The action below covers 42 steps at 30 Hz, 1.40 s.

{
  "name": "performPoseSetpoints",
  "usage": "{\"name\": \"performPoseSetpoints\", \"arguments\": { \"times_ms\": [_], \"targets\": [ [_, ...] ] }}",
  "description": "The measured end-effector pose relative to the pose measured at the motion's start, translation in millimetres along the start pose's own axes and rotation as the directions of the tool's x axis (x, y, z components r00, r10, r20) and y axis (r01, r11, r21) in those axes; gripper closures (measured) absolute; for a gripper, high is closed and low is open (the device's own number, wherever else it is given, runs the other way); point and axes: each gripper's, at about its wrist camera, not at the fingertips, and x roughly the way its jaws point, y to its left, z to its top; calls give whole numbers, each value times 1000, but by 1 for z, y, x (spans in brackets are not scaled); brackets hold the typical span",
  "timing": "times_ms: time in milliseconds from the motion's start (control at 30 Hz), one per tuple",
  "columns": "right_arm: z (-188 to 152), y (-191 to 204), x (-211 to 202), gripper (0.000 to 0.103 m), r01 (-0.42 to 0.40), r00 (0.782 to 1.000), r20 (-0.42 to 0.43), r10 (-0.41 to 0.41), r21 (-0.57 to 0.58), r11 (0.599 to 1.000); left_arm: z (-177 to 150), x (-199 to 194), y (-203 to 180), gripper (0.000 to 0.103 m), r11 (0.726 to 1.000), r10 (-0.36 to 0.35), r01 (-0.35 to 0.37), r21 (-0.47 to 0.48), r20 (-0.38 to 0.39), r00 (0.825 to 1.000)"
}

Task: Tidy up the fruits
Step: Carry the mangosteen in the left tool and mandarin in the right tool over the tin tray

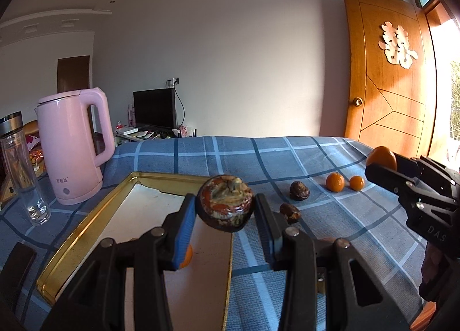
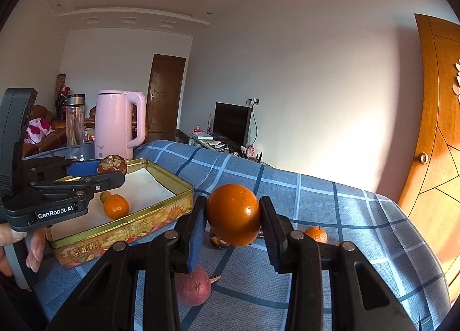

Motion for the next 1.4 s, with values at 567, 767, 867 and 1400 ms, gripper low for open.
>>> {"name": "performPoseSetpoints", "arguments": {
  "times_ms": [567, 767, 867, 1400],
  "targets": [
    [33, 58, 37, 64, -130, 991, -25, 129, -67, 989, -4, 4, 50, 60, 996, 67, -70, -51, -68, 995],
    [40, 84, 55, 64, -180, 983, -48, 176, -97, 979, -8, 9, 71, 60, 992, 94, -102, -74, -100, 991],
    [41, 99, 65, 64, -205, 978, -68, 198, -115, 972, -10, 11, 80, 60, 990, 103, -113, -82, -116, 988],
    [33, 140, 102, 64, -292, 948, -168, 271, -111, 950, -17, 19, 118, 60, 981, 143, -163, -109, -172, 975]
  ]
}}
